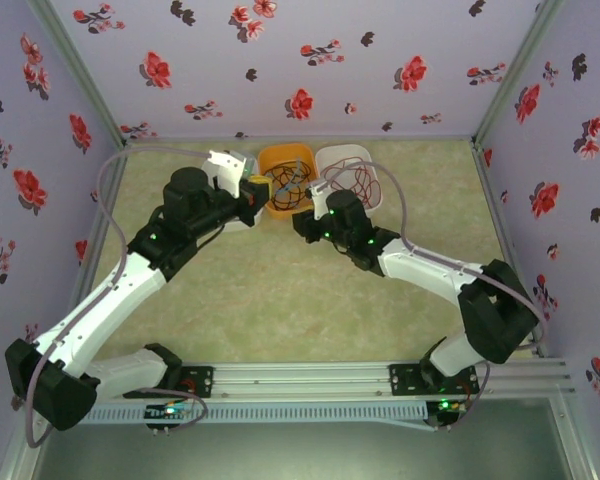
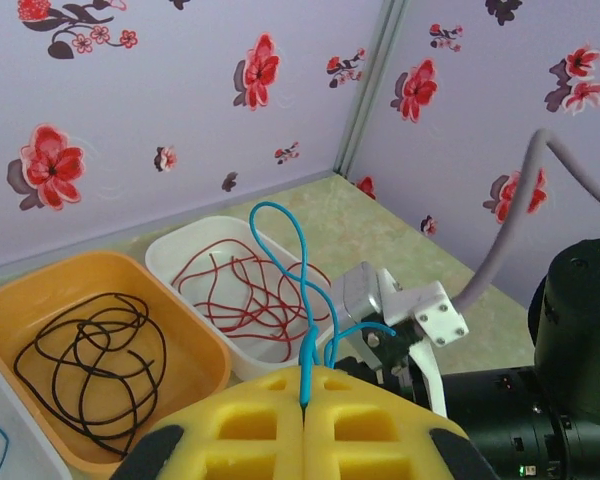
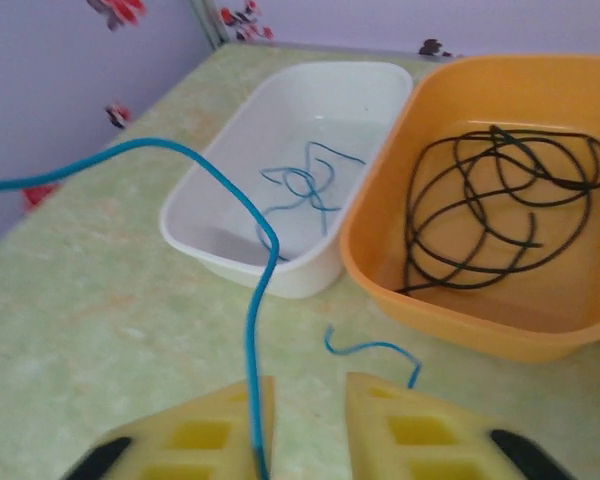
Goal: Untangle the cables
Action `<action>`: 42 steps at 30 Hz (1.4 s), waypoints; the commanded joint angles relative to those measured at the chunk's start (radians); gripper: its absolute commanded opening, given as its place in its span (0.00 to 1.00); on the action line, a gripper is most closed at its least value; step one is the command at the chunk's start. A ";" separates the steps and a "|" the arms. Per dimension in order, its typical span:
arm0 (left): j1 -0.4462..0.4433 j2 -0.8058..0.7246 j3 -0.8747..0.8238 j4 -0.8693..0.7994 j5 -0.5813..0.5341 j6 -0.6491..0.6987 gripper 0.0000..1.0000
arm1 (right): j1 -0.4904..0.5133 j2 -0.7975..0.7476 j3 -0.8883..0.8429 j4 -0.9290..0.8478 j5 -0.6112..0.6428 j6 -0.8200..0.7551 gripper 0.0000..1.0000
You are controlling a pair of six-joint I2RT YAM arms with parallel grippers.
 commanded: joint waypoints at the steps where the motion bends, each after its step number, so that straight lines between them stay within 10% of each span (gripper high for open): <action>1: 0.033 -0.034 0.014 0.000 -0.011 0.008 0.00 | -0.007 -0.048 0.012 -0.062 0.138 0.026 0.07; 23: 0.353 -0.101 -0.085 -0.141 -0.072 0.010 0.00 | -0.238 -0.378 0.047 -0.574 0.426 0.117 0.00; 42: 0.397 0.043 0.025 -0.283 -0.227 -0.037 0.00 | -0.217 -0.141 0.319 -0.584 0.046 0.248 0.00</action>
